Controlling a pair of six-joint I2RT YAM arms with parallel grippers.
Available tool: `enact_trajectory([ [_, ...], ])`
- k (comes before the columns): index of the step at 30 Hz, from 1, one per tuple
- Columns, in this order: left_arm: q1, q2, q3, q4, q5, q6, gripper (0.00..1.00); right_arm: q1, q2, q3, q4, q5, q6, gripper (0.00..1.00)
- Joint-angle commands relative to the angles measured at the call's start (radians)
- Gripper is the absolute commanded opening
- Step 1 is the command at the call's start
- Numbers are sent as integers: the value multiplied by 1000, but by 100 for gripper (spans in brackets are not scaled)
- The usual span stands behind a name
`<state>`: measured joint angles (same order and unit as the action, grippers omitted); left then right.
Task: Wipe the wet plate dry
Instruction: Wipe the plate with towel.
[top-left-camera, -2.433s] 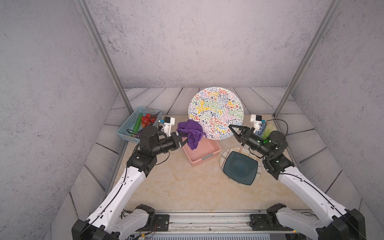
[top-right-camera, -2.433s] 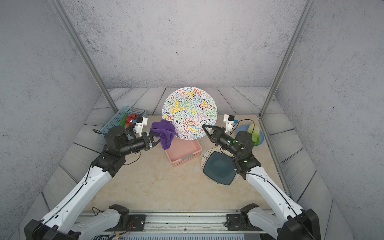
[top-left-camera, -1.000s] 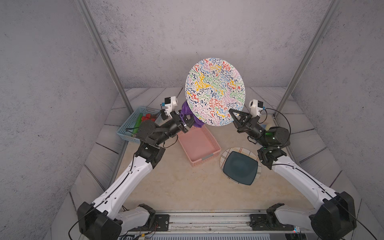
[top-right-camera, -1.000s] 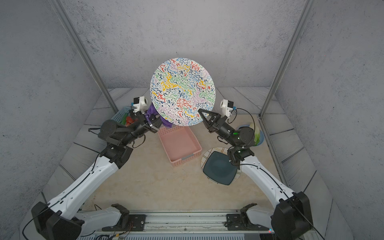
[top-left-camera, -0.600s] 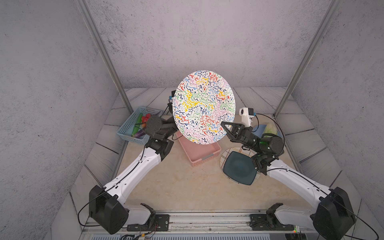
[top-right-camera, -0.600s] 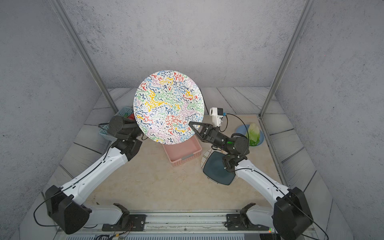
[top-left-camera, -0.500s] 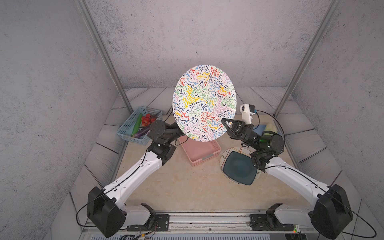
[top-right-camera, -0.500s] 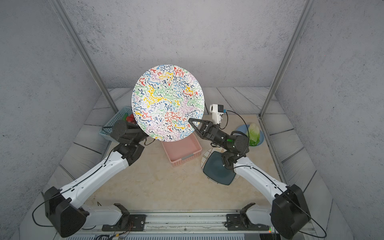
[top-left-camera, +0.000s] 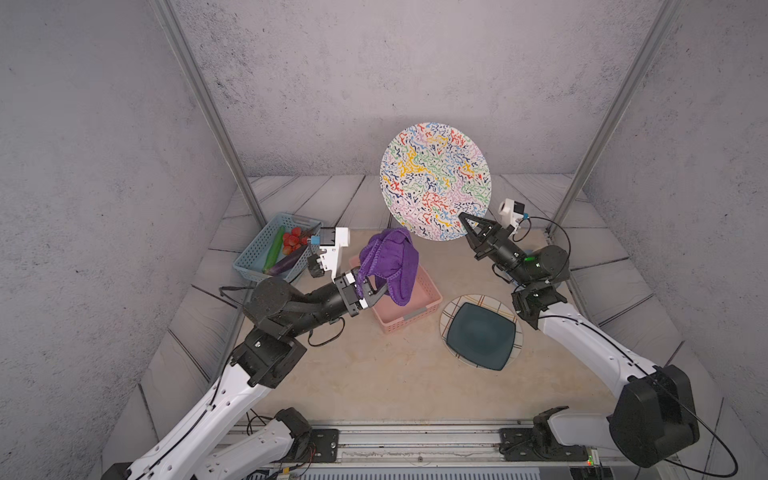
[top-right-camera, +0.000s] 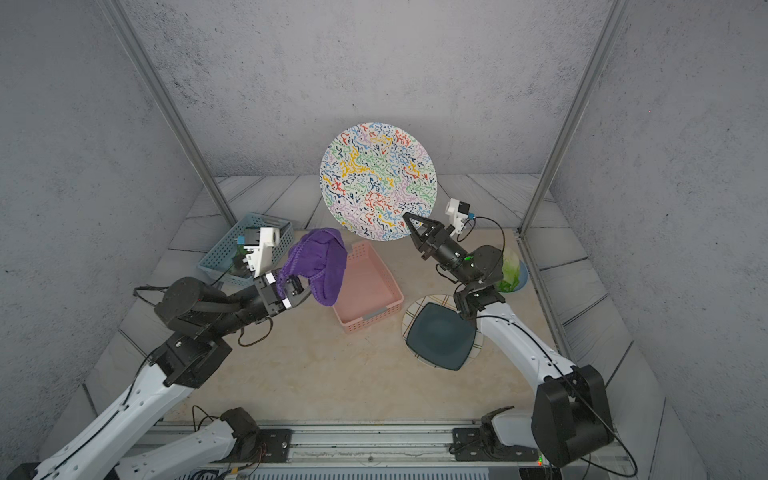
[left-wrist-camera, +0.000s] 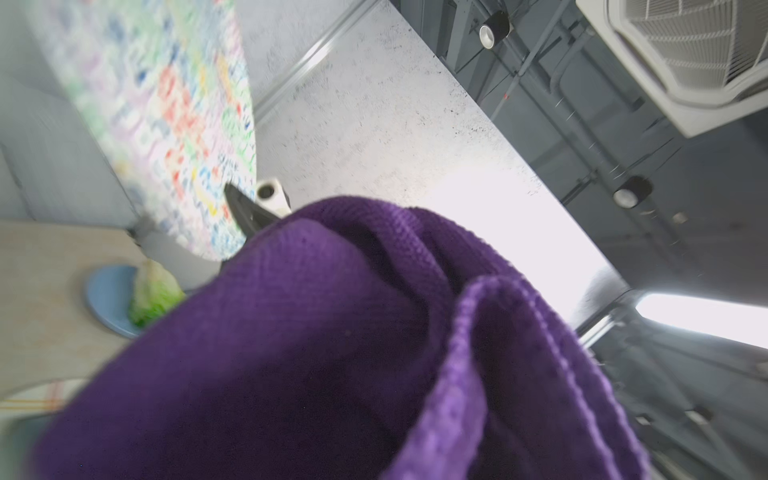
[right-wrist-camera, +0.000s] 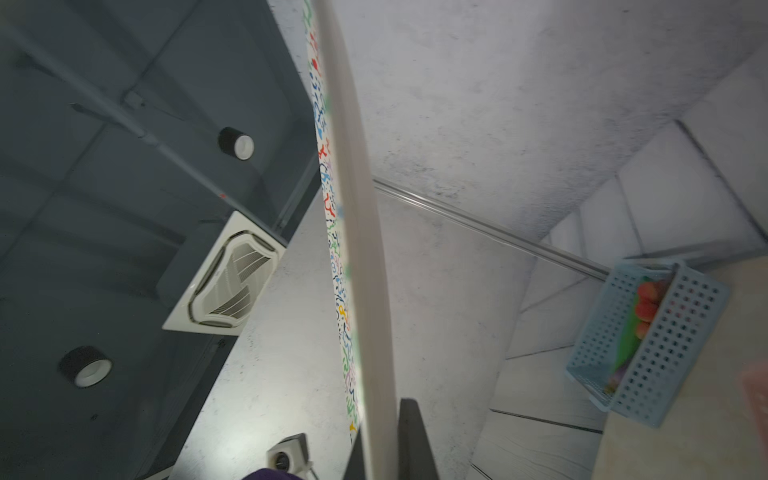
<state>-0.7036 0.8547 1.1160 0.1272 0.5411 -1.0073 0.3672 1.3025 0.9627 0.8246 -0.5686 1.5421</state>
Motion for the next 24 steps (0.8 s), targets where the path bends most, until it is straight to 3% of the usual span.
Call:
enact_trajectory([
  [1,-2,40,103,-323,-121,302,0,24,-84,24,-169,-20,-166,0],
  [6,-1,170,227,-545,-326,459,0,70,-128,39,-231,-19,-246,0],
  [10,10,268,305,-662,-457,499,0,93,-168,50,-292,-20,-311,0],
  [13,59,304,336,-712,-483,499,0,107,-201,57,-351,-34,-381,0],
  [16,143,321,360,-735,-461,505,0,154,-239,53,-440,-51,-491,0],
  [19,170,369,432,-804,-460,605,0,243,-272,41,-524,-48,-610,0],
  [23,142,515,555,-936,-142,761,0,327,-260,13,-444,-67,-612,0],
  [24,109,552,569,-963,-120,784,0,330,-247,12,-393,-81,-591,0],
])
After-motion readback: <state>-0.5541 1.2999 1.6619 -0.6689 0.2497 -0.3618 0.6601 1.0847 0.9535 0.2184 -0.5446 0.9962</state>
